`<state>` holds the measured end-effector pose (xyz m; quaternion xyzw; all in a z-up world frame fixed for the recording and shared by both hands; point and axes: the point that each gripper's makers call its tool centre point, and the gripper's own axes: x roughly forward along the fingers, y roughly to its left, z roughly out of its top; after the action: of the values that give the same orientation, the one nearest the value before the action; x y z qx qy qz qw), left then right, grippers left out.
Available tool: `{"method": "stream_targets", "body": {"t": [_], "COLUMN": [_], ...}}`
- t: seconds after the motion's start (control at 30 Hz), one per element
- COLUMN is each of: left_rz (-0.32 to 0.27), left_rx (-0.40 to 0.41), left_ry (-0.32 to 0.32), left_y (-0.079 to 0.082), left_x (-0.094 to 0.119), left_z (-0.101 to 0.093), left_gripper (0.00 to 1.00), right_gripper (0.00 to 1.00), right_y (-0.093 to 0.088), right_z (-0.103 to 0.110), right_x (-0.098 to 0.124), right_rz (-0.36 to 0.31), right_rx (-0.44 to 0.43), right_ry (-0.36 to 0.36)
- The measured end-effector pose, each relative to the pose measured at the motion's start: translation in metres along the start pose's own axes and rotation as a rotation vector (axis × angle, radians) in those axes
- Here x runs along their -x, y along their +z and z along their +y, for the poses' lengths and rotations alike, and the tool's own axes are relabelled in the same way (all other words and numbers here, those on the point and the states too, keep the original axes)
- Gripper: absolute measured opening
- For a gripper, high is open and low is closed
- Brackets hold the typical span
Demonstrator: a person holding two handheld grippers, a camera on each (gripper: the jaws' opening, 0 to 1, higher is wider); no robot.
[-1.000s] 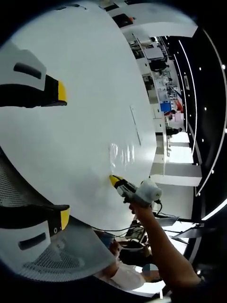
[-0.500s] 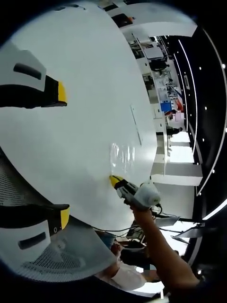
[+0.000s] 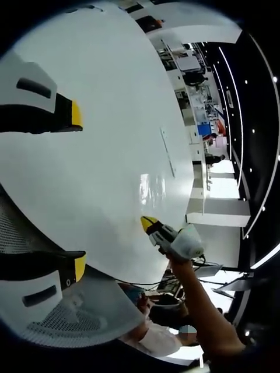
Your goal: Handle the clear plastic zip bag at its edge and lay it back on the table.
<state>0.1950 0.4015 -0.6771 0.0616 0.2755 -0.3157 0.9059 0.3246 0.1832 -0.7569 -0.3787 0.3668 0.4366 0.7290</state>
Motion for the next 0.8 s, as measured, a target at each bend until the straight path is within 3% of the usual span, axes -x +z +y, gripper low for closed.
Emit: {"method": "stream_targets", "body": {"t": [0.8], "left_rz": [-0.010], "left_rx": [-0.009], "left_ry": [0.001], "left_y": [0.003], "left_x": [0.002], "left_z": [-0.002], "left_gripper": [0.81], "right_gripper": [0.00], "right_y": [0.023], "right_z": [0.015], "right_x": [0.029], "right_rz": [-0.050], "right_rx": [0.128], "right_ry": [0.031]}}
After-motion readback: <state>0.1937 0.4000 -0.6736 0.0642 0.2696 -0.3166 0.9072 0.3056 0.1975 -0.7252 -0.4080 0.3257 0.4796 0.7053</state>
